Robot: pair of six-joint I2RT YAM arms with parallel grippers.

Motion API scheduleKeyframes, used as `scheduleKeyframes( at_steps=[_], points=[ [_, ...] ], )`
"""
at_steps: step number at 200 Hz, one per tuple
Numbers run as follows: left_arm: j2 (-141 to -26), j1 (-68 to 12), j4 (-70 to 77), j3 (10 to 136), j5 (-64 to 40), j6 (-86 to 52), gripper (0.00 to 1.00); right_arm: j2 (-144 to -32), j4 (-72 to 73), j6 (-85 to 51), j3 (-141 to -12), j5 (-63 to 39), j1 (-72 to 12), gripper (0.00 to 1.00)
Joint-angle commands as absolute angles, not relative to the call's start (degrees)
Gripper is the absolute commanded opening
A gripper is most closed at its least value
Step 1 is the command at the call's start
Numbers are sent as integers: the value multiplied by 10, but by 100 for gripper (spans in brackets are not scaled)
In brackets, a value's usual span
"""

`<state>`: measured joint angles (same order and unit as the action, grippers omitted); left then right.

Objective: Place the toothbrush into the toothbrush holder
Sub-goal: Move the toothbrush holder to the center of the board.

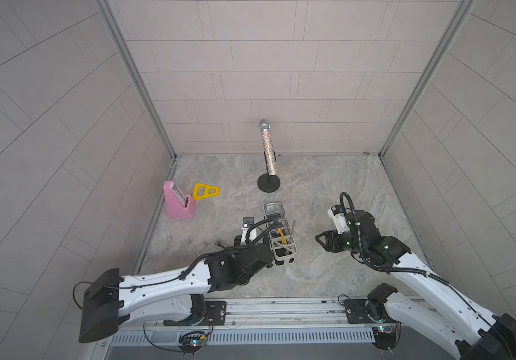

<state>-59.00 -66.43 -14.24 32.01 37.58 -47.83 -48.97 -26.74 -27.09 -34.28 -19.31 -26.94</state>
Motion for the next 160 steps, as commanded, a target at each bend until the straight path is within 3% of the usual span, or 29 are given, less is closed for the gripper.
scheduleKeyframes(
  at_steps=[1,72,160],
  points=[
    [-591,-618,-75,270,290,-534,72,-489,-258,-281,-331,-202,-267,62],
    [-673,-501,87,207,117,-572,73,-508,-126,-359,-218,-287,-276,62],
    [-827,-424,153,260,14,-589,71,-786,63,-374,-296,-371,-275,61]
  ],
)
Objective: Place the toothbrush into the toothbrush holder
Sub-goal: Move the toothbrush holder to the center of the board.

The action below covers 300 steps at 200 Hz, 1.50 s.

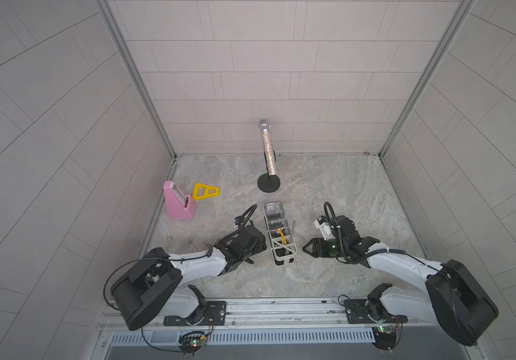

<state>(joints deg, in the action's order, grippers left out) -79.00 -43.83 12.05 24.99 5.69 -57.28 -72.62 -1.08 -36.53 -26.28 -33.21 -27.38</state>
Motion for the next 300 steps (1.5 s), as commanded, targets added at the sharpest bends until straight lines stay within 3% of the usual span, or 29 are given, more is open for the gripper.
scheduleKeyframes(
  at_steps=[1,48,126,219,300],
  points=[
    [-829,-423,154,261,13,-589,71,-789,66,-375,-297,-372,-276,61],
    [-902,-400,174,296,-39,-585,70,-910,127,-386,-342,-388,-275,59],
    [-958,-350,213,321,-72,-575,67,-1014,157,-389,-423,-408,-252,58],
    [-1038,-308,231,372,-115,-567,66,-1046,30,-325,-527,-389,-212,57],
    [-1010,-306,150,380,-80,-543,66,-1021,-30,-298,-532,-357,-179,57]
  ],
)
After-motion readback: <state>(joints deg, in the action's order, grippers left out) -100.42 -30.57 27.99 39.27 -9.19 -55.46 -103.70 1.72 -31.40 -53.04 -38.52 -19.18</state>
